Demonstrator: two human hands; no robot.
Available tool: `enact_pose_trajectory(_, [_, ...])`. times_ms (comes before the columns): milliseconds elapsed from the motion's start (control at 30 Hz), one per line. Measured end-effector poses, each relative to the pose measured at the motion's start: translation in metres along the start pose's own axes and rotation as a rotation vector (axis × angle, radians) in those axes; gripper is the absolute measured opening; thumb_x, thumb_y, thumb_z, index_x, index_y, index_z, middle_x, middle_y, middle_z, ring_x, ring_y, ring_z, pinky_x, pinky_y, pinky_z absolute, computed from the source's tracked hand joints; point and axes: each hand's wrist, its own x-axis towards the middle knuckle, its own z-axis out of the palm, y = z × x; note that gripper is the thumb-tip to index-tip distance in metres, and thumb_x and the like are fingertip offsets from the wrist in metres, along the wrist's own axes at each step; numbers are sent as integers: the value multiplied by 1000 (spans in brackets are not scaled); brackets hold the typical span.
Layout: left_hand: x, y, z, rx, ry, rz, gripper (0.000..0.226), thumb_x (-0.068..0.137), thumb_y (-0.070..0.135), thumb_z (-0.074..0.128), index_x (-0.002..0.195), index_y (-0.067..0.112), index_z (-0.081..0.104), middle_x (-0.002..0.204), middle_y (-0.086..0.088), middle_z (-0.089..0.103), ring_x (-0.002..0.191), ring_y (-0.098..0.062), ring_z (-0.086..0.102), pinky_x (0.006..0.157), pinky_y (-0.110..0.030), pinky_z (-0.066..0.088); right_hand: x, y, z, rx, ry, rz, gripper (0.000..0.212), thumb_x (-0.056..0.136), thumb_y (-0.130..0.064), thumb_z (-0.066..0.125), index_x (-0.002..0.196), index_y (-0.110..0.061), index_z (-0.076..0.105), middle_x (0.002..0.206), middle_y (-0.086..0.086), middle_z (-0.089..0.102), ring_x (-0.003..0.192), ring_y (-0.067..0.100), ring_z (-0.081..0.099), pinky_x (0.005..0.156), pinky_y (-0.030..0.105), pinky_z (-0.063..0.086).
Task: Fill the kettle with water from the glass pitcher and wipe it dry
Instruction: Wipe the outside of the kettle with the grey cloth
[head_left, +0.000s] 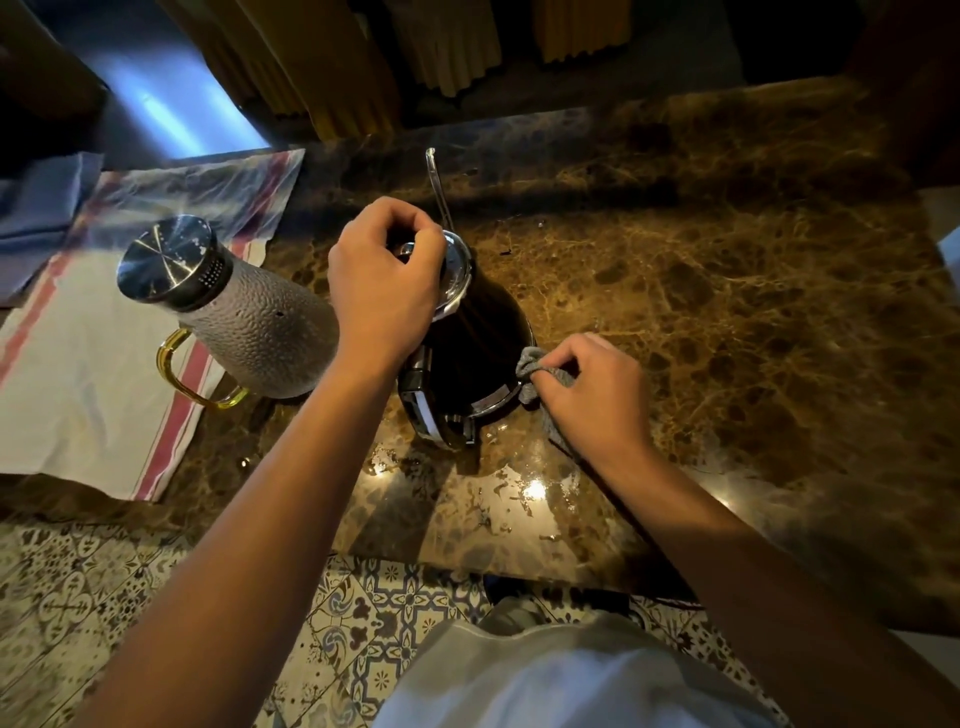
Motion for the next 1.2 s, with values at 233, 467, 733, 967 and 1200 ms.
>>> enact_pose_trajectory(233, [1,-2,2,4,23,4,15,94,29,62,93,17,71,85,16,64,80,2,58,76,-18,46,-40,-21,28,82,-69,-118,9,84,-17,79,81,-22,72,86,-8,71,75,15,68,63,41,57])
enact_pose_trajectory(467, [3,-1,1,6,0,24,13,94,27,62,90,19,70,88,9,70,87,-7,65,82,-30,52,-40,-13,32,8,-109,-105,7,85,-22,78,90,-27,74,95,-10,74,78,15,69,68,36,57])
enact_pose_trajectory(733, [5,-4,-6,-49,-127,46,11,94,28,62,91,20,70,97,6,76,97,-12,69,95,-46,54,5,15,1,152,-138,-19,11,89,-12,76,98,-18,77,98,-7,72,90,9,66,80,26,53])
enact_pose_trajectory(967, [4,0,-10,-117,-224,77,10,88,17,61,90,15,70,99,7,75,98,-8,69,93,-29,54,54,-10,1,202,-98,52,24,96,-10,64,112,-18,80,113,-4,77,106,11,69,91,24,52])
enact_pose_trajectory(1200, [2,1,-10,-119,-199,74,15,88,19,60,91,12,72,98,7,76,97,-9,70,92,-28,55,43,-11,13,457,-240,220,39,106,-16,47,142,-22,62,138,-9,64,125,6,56,98,18,47])
